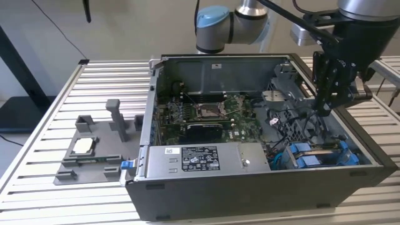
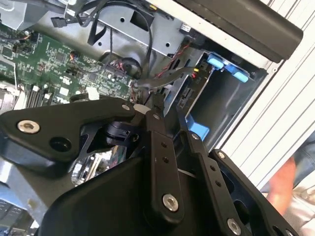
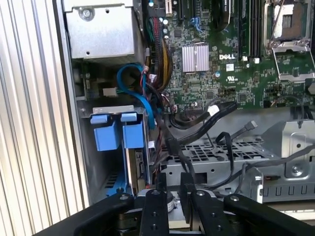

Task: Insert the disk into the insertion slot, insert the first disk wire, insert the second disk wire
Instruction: 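Insert the second disk wire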

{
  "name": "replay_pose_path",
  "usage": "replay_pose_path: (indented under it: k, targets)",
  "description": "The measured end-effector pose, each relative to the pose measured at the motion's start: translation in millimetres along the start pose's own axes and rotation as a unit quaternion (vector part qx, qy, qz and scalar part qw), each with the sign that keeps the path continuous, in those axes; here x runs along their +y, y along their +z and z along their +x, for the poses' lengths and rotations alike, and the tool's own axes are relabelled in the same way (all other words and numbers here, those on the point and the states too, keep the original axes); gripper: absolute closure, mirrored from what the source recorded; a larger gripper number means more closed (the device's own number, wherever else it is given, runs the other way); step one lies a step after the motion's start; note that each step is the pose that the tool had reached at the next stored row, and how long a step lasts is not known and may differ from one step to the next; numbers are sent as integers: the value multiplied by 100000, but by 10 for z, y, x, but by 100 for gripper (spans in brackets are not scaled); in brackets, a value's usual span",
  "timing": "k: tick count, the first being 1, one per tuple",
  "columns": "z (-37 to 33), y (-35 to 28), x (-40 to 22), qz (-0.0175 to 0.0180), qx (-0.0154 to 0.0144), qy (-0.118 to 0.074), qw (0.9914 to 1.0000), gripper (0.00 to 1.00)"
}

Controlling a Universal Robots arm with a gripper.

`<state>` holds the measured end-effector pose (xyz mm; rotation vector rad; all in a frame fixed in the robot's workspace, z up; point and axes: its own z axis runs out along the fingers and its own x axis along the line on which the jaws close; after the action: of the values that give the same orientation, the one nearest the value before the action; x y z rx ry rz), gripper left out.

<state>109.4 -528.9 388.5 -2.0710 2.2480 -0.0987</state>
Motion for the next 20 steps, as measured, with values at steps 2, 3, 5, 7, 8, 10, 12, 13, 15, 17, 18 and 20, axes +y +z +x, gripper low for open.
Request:
replay_pose_path:
  k: [2, 3, 5, 7, 8, 10, 12, 13, 15, 17, 18, 20]
  targets:
    - [-10, -4, 38, -6, -68, 3, 100000, 74]
    - [-11, -6, 59, -9, -63, 7, 100000, 74]
    - [-9, -10, 102, -6, -70, 12, 100000, 74]
    - [-6, -14, 126, -6, -59, 9, 100000, 74]
    - [-6, -13, 134, -5, -40, 4, 100000, 74]
    - [-6, -16, 151, -2, 36, -12, 100000, 74]
    - [-5, -18, 172, 8, 116, -95, 100000, 74]
    - [-5, -19, 185, 12, 193, -181, 100000, 74]
    - [-5, -20, 209, 22, 335, -410, 99999, 74]
    - [-5, -21, 230, 39, 660, -986, 99993, 74]
    - [-4, -21, 239, 46, 781, -1381, 99987, 74]
    - [-3, -15, 253, 51, 836, -2364, 99969, 74]
